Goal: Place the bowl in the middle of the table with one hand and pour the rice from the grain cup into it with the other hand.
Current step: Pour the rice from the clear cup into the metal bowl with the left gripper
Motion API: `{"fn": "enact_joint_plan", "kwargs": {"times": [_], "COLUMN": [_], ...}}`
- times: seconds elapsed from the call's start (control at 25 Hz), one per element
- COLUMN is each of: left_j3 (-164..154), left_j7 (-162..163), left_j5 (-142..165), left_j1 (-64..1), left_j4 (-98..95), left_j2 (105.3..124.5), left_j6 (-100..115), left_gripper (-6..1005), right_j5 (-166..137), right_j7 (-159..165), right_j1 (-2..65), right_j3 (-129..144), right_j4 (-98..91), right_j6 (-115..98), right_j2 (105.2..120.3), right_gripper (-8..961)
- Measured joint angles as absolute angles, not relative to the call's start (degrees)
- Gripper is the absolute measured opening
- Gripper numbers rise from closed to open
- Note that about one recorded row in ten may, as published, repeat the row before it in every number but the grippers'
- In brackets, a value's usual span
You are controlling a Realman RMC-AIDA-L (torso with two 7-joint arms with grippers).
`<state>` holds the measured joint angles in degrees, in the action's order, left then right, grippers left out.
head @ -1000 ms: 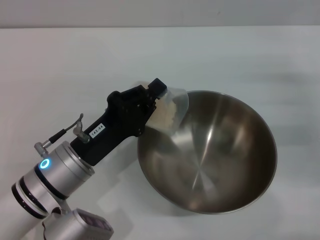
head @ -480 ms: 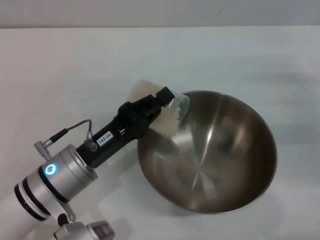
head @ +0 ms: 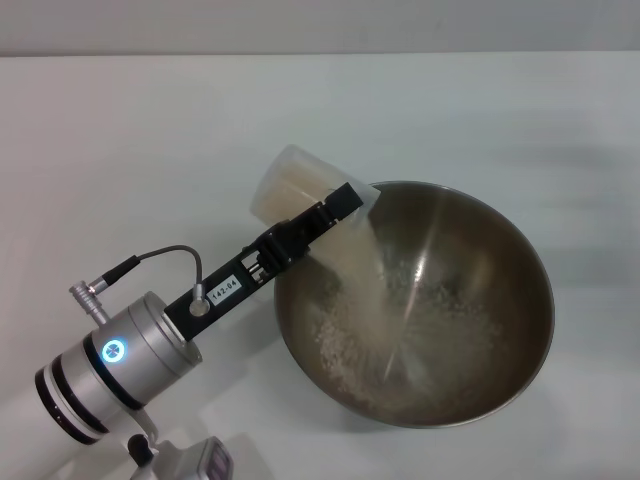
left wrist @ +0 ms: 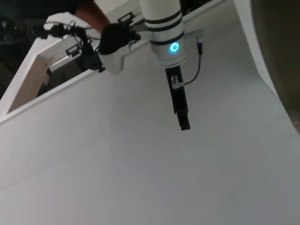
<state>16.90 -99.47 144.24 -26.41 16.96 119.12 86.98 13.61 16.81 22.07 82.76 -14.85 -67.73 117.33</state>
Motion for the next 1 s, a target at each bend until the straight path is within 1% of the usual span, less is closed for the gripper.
{"fn": "enact_joint_plan", "kwargs": {"times": [0.48,1.0], "left_j3": [16.93,16.88], "left_j7": [-109.52,-111.34], "left_j5": [147.38,147.41], "left_j1": [-26.78,-27.16], "left_j4": [17.05,17.05], "left_j2": [119.09,119.00], "left_j6": [86.30,86.19], "left_gripper": [30,31], "right_j5": [13.95,13.87], "right_j7": [16.69,16.03], "right_j1": [22.06,21.87], "right_j3": [82.58,81.62], "right_j4": [-14.75,-14.77], "right_j6": [-66.94,-67.03], "right_j2": [117.10,117.07], "right_gripper": [496,496]}}
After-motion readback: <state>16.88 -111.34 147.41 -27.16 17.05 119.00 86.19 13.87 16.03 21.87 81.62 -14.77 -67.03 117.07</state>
